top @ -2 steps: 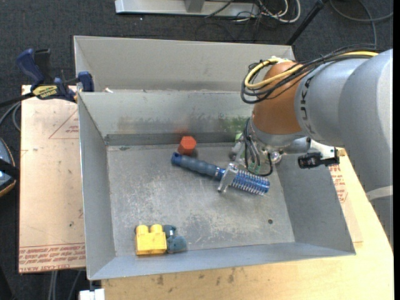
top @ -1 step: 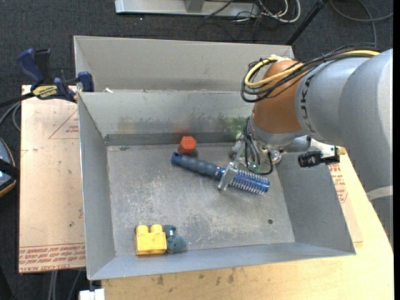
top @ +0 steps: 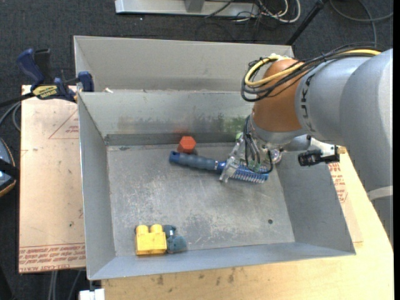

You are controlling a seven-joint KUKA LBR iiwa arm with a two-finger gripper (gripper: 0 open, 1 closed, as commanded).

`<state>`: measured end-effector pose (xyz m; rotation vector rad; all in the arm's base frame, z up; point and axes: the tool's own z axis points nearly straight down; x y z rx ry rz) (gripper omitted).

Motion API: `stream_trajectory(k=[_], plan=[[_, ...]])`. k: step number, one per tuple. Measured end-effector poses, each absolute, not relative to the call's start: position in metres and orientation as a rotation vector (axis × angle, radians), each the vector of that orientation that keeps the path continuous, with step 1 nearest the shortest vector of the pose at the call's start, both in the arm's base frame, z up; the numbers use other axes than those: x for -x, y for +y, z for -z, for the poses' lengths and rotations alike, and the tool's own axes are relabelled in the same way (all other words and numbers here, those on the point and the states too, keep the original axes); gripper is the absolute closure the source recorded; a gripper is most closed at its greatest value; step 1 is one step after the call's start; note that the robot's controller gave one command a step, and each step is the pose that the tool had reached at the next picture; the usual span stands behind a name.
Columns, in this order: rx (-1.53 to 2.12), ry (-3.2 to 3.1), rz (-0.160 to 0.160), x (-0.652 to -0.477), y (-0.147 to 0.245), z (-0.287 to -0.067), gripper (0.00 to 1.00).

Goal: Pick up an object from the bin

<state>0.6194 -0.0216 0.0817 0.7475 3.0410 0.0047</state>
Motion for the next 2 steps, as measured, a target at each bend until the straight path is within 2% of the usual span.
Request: stream_trajectory(k=[1,2], plan=[[-0.744,3.046,-0.003,-0.621,-0.021,-0.135,1.0],[-0.742,3.05,-0.002,-0.621,-0.021,-0.151,1.0]])
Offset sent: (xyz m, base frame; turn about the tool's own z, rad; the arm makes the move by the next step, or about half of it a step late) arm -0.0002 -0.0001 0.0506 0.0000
